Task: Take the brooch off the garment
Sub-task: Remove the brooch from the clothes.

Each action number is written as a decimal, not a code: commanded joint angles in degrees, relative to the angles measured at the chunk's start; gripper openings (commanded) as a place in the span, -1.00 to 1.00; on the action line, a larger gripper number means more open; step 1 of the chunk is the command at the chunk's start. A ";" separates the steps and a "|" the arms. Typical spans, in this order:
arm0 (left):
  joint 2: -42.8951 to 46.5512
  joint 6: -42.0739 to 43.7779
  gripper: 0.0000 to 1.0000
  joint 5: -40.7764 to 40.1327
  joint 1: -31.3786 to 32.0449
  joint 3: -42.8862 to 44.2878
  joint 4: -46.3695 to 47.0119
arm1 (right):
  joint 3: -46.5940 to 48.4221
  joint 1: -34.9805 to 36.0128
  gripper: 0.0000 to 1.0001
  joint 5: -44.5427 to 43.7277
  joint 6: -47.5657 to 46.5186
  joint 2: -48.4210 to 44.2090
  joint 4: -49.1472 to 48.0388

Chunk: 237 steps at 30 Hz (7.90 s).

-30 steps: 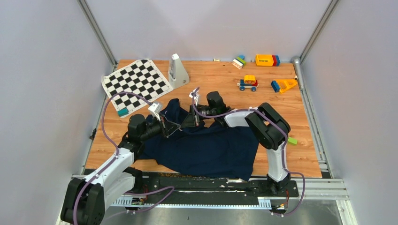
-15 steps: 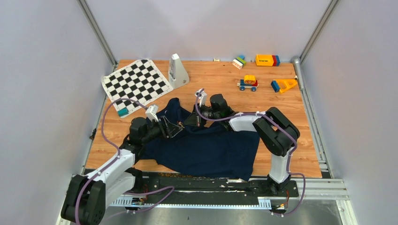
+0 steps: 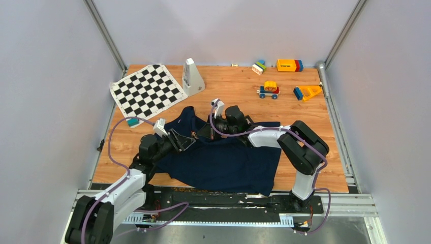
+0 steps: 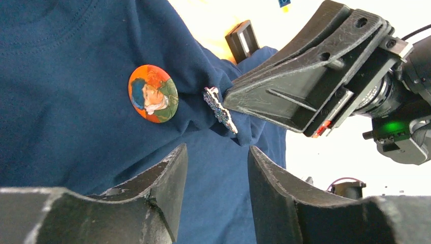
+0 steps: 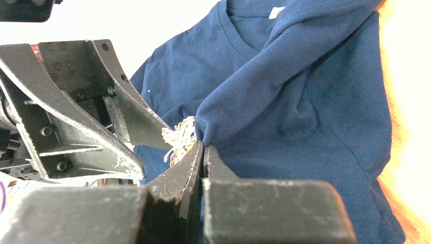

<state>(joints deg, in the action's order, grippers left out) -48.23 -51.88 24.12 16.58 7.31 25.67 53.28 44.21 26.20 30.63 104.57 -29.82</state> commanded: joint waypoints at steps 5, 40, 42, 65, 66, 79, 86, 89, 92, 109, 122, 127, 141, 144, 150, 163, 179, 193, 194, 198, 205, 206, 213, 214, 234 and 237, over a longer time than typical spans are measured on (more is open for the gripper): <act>-6.66 -3.43 0.18 0.07 1.01 1.98 8.13 | 1.04 0.73 -1.00 -0.15 -0.66 -0.63 -3.22; -16.74 12.44 -1.00 15.63 -1.37 14.26 0.85 | -3.80 -10.82 0.02 23.50 6.34 -1.50 -18.20; -17.13 13.18 -1.00 17.80 -1.37 15.08 0.75 | -4.06 -12.42 0.02 27.79 9.41 0.56 -23.17; -14.29 14.46 -1.00 27.73 -1.31 18.81 -0.41 | 1.03 -9.47 0.00 39.00 9.47 5.29 -25.96; -14.32 13.74 -1.00 28.13 -1.30 18.62 0.32 | 1.35 -9.37 0.00 38.76 9.09 5.41 -25.06; -13.59 12.43 -1.00 30.12 -1.28 18.09 3.29 | 3.23 -8.35 -0.50 40.26 7.79 6.04 -22.20; -13.40 12.38 -1.00 30.29 -1.29 18.09 3.53 | 3.89 -7.90 -0.70 41.05 8.04 6.70 -22.09; -13.18 12.39 -1.00 30.41 -1.29 18.01 3.80 | 4.12 -7.82 -0.89 40.99 7.69 6.75 -21.36; -12.90 12.65 -1.00 30.53 -1.31 18.05 3.55 | 4.74 -7.50 -0.86 42.00 7.57 7.13 -20.92; -14.15 13.46 -1.00 30.57 -1.29 21.41 -1.31 | 4.69 -6.62 -0.55 46.78 6.46 5.78 -22.05; -14.29 14.19 -1.00 28.21 -1.29 21.37 -3.58 | 2.24 -8.47 -0.08 48.71 20.94 8.48 -41.68; -14.25 15.25 -1.00 26.65 -1.29 21.93 -6.50 | 0.83 -9.48 -0.06 45.90 21.01 8.07 -42.12; -12.60 18.91 -1.00 20.48 -1.29 24.57 -19.13 | -0.89 -11.15 -0.56 39.46 17.71 6.16 -36.93; -12.27 19.31 -1.00 21.04 -1.31 24.59 -19.54 | -0.53 -10.92 -0.42 39.68 16.65 5.96 -35.41; -12.30 16.37 -1.00 26.58 -1.29 23.48 -12.29 | 0.17 -10.30 -0.18 41.29 17.75 7.15 -36.45; -12.54 12.16 -1.00 31.93 -1.18 20.73 -1.60 | 3.62 -9.23 -0.49 45.77 26.55 10.47 -42.14; -14.69 11.89 -1.00 32.08 2.09 20.18 4.30 | 6.22 -8.62 -1.00 46.59 28.99 12.12 -40.08; -8.83 11.84 -0.03 23.02 2.14 16.64 -0.78 | 2.02 -11.47 -1.00 42.13 29.08 9.95 -42.91; -7.96 11.51 0.11 22.43 2.03 16.08 -0.84 | 2.01 -11.51 -1.00 42.23 29.41 10.05 -43.44; -7.44 9.31 0.20 22.83 1.53 15.45 0.49 | 1.83 -11.47 -1.00 42.05 29.48 9.90 -43.56; -7.62 10.93 -0.43 20.77 1.26 15.24 -1.70 | 1.81 -11.51 -1.00 42.27 29.48 9.68 -43.82; -7.94 11.10 -0.66 20.53 1.26 15.49 -1.95 | 1.83 -11.51 -1.00 42.35 29.56 9.68 -43.87; -9.45 12.67 -1.00 20.03 1.26 17.41 -4.22 | 1.77 -11.42 -0.95 42.80 30.14 10.00 -45.09; -9.48 12.67 -1.00 20.05 1.26 17.40 -4.18 | 1.63 -11.42 -0.76 42.75 30.30 10.01 -45.94; -11.09 9.37 -1.00 28.23 1.39 14.47 9.12 | 2.95 -10.89 -0.75 40.96 31.45 11.24 -42.53; -11.40 9.88 -1.00 28.35 1.41 14.80 8.82 | 3.60 -10.47 -0.76 41.55 30.86 11.53 -41.57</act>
<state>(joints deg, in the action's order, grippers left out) -59.66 -41.06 47.44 17.50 21.34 28.42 54.63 32.97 69.17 64.38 116.14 -73.06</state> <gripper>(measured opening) 0.007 0.133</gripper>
